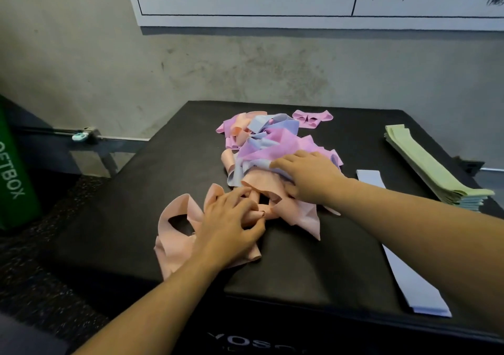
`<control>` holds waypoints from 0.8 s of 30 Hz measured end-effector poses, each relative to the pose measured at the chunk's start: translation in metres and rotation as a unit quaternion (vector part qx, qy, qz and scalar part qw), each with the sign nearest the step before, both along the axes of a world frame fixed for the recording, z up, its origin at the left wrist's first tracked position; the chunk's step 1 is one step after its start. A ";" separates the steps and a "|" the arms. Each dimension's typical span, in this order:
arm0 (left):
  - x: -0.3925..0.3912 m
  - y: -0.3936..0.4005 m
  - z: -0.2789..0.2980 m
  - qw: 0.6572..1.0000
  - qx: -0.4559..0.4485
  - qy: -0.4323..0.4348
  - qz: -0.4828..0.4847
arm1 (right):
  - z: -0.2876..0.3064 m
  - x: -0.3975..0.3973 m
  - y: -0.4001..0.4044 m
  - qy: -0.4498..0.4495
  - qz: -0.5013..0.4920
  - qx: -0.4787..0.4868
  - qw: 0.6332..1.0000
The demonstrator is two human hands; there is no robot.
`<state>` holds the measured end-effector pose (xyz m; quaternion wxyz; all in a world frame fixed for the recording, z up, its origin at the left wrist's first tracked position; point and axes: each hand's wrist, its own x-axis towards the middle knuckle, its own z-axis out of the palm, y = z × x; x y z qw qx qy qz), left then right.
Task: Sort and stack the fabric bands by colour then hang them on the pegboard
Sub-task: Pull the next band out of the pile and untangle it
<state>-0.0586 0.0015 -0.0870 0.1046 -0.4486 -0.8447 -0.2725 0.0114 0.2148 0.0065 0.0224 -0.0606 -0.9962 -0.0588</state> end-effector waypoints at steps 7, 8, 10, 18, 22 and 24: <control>0.003 0.001 0.001 1.000 0.021 -0.013 -0.006 | 0.003 -0.005 0.009 0.053 -0.078 0.050 0.994; 0.003 0.000 0.001 1.000 0.018 -0.019 -0.006 | 0.005 -0.004 0.007 0.066 -0.065 0.033 0.995; 0.003 0.000 0.001 0.999 0.004 -0.032 -0.005 | 0.011 -0.001 0.002 0.088 -0.039 0.004 0.995; 0.004 -0.001 0.006 0.999 -0.022 -0.046 -0.009 | 0.044 0.026 -0.029 0.130 -0.028 -0.302 0.944; 0.007 -0.001 0.008 0.999 -0.018 -0.030 0.001 | 0.058 0.040 -0.042 0.184 -0.070 -0.504 0.841; 0.008 -0.001 0.009 0.999 -0.012 -0.035 0.004 | 0.066 0.048 -0.051 0.208 -0.099 -0.624 0.746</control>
